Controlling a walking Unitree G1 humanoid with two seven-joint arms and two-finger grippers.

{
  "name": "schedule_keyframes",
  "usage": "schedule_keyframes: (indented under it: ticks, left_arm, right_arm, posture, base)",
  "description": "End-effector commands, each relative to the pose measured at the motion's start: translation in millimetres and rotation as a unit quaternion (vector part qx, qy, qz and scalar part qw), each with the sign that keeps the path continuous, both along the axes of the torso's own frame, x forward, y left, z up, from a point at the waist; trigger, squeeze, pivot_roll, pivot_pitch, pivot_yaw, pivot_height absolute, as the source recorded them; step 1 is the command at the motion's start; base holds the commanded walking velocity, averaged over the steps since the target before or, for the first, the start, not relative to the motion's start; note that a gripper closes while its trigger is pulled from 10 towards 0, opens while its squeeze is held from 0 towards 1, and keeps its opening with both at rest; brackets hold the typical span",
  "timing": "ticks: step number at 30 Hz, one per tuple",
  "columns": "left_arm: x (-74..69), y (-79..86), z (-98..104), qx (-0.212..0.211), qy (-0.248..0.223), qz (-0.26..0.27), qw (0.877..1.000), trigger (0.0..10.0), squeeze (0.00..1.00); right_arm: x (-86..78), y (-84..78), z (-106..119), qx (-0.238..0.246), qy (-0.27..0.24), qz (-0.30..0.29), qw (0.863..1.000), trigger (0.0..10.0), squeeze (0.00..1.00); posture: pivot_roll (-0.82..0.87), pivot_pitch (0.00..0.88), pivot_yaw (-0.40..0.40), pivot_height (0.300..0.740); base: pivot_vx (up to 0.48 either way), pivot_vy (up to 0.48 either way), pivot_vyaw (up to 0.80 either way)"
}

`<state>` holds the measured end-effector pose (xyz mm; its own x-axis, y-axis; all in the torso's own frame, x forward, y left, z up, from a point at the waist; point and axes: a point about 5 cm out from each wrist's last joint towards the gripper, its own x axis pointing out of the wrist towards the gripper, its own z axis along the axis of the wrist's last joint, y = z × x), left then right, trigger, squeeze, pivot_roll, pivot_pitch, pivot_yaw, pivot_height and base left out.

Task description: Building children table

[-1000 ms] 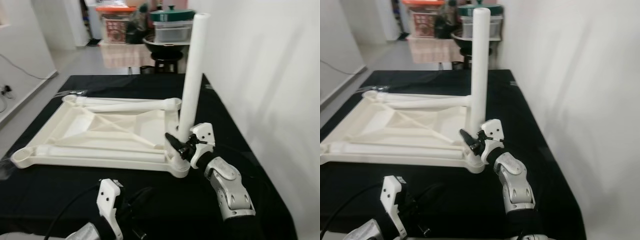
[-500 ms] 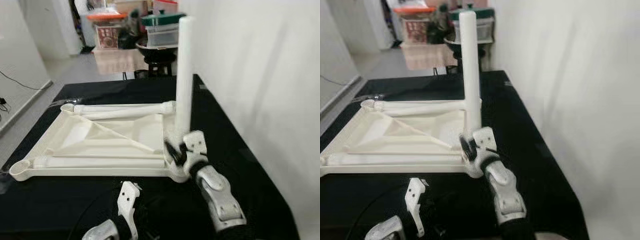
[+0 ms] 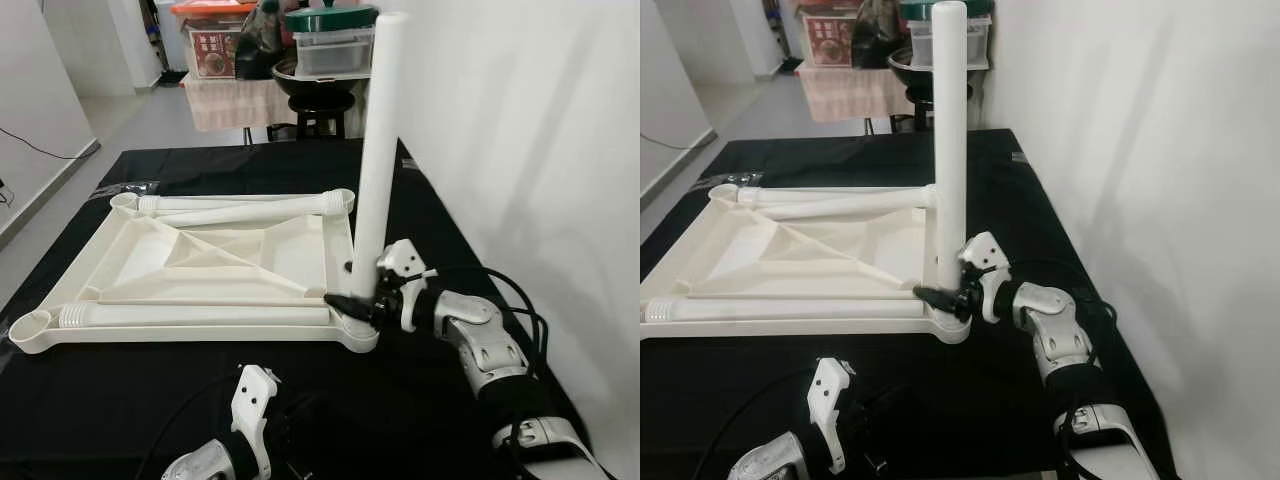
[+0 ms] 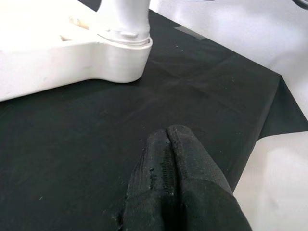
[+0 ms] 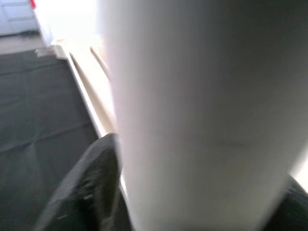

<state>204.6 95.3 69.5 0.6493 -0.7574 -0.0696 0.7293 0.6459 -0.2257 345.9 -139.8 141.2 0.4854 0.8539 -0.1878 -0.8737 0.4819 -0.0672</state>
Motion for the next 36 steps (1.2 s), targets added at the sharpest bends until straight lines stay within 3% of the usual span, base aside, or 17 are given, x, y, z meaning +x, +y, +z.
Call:
schedule_keyframes:
  ticks: [1, 10, 14, 15, 17, 18, 20, 21, 22, 23, 27, 28, 29, 30, 31, 34, 36]
  left_arm:
    - [-0.5, 0.1, -4, 0.007, 0.001, -0.004, 1.0, 10.0, 0.0]
    - [0.5, 2.0, -4, 0.008, -0.003, 0.006, 1.0, 10.0, 0.0]
    - [-0.8, 4.5, -4, 0.009, -0.007, 0.015, 1.0, 10.0, 0.0]
    - [-1.6, 5.4, -4, 0.01, -0.008, 0.017, 1.0, 10.0, 0.0]
    - [-1.6, 5.4, -4, 0.01, -0.008, 0.017, 1.0, 10.0, 0.0]
    - [-1.6, 7.5, -5, 0.008, -0.007, 0.025, 1.0, 10.0, 0.0]
    - [-0.1, 12.1, -6, 0.009, -0.006, 0.037, 0.999, 10.0, 0.0]
    - [1.1, 13.3, -7, 0.012, -0.006, 0.037, 0.999, 10.0, 0.0]
    - [1.1, 13.3, -7, 0.012, -0.006, 0.037, 0.999, 10.0, 0.0]
    - [2.2, 13.4, -7, 0.017, -0.007, 0.035, 0.999, 10.0, 0.0]
    - [3.7, 11.6, -8, 0.028, -0.01, 0.024, 0.999, 10.0, 0.0]
    - [5.3, 12.8, -9, 0.022, -0.008, 0.029, 0.999, 10.0, 0.0]
    - [5.3, 12.8, -9, 0.022, -0.008, 0.029, 0.999, 10.0, 0.0]
    - [5.8, 13.9, -9, 0.019, -0.008, 0.035, 0.999, 10.0, 0.0]
    - [6.3, 14.6, -9, 0.018, -0.008, 0.04, 0.999, 10.0, 0.0]
    - [6.6, 14.9, -9, 0.018, -0.009, 0.043, 0.999, 10.0, 0.0]
    - [7.8, 14.8, -9, 0.018, -0.009, 0.045, 0.999, 10.0, 0.0]
  right_arm:
    - [7.2, 5.5, 9, 0.006, 0.001, 0.026, 1.0, 0.0, 0.0]
    - [11.7, -1.1, 6, 0.02, 0.01, -0.001, 1.0, 0.0, 0.0]
    - [2.2, -17.5, -21, -0.018, 0.012, -0.088, 0.996, 0.0, 0.0]
    - [-1.6, -22.6, -36, -0.05, 0.009, -0.172, 0.984, 0.0, 0.0]
    - [-1.6, -22.6, -36, -0.05, 0.009, -0.172, 0.984, 0.0, 0.0]
    - [-13.4, -20.9, -49, -0.034, 0.014, -0.316, 0.948, 0.0, 0.0]
    - [-60.0, 3.7, -75, -0.006, 0.082, -0.408, 0.909, 0.0, 0.0]
    - [-74.6, 17.0, -80, -0.003, 0.092, -0.404, 0.91, 0.0, 0.0]
    - [-74.6, 17.0, -80, -0.003, 0.092, -0.404, 0.91, 0.0, 0.0]
    - [-82.1, 30.5, -87, -0.011, 0.094, -0.37, 0.924, 0.0, 0.0]
    - [-78.6, 39.7, -87, -0.024, 0.08, -0.328, 0.941, 0.0, 0.0]
    - [-65.0, 34.1, -82, -0.038, 0.058, -0.332, 0.941, 3.7, 0.0]
    - [-65.0, 34.1, -82, -0.038, 0.058, -0.332, 0.941, 3.7, 0.0]
    - [-57.9, 30.8, -79, -0.035, 0.051, -0.33, 0.942, 10.0, 0.0]
    - [-51.7, 29.4, -73, -0.022, 0.056, -0.323, 0.945, 10.0, 1.0]
    - [-48.7, 29.3, -69, -0.012, 0.06, -0.316, 0.947, 10.0, 1.0]
    - [-39.9, 32.5, -42, 0.031, 0.033, -0.219, 0.975, 10.0, 1.0]
  posture:
    - [-0.04, 0.0, -0.013, 0.74]
    - [-0.02, 0.0, -0.021, 0.74]
    - [-0.03, 0.0, -0.023, 0.74]
    - [-0.04, 0.0, -0.028, 0.74]
    - [-0.04, 0.0, -0.028, 0.74]
    - [-0.05, 0.0, -0.02, 0.74]
    - [-0.09, 0.0, 0.019, 0.74]
    - [-0.1, 0.0, 0.031, 0.74]
    - [-0.1, 0.0, 0.031, 0.74]
    - [-0.1, 0.0, 0.034, 0.74]
    - [-0.1, 0.0, 0.029, 0.74]
    - [-0.08, 0.0, 0.017, 0.74]
    - [-0.08, 0.0, 0.017, 0.74]
    - [-0.08, 0.0, 0.022, 0.74]
    - [-0.07, 0.0, 0.033, 0.74]
    - [-0.07, 0.0, 0.033, 0.74]
    - [-0.06, 0.0, 0.035, 0.74]
  base:
    - [0.0, 0.0, 0.0]
    - [0.0, 0.0, 0.0]
    - [0.0, 0.0, 0.0]
    - [0.0, 0.0, 0.0]
    - [0.0, 0.0, 0.0]
    - [0.0, 0.0, 0.0]
    - [0.0, 0.0, 0.0]
    - [0.0, 0.0, 0.0]
    - [0.0, 0.0, 0.0]
    - [0.0, 0.0, 0.0]
    - [0.0, 0.0, 0.0]
    - [0.0, 0.0, 0.0]
    - [0.0, 0.0, 0.0]
    - [0.0, 0.0, 0.0]
    - [0.0, 0.0, 0.0]
    - [0.0, 0.0, 0.0]
    - [0.0, 0.0, 0.0]
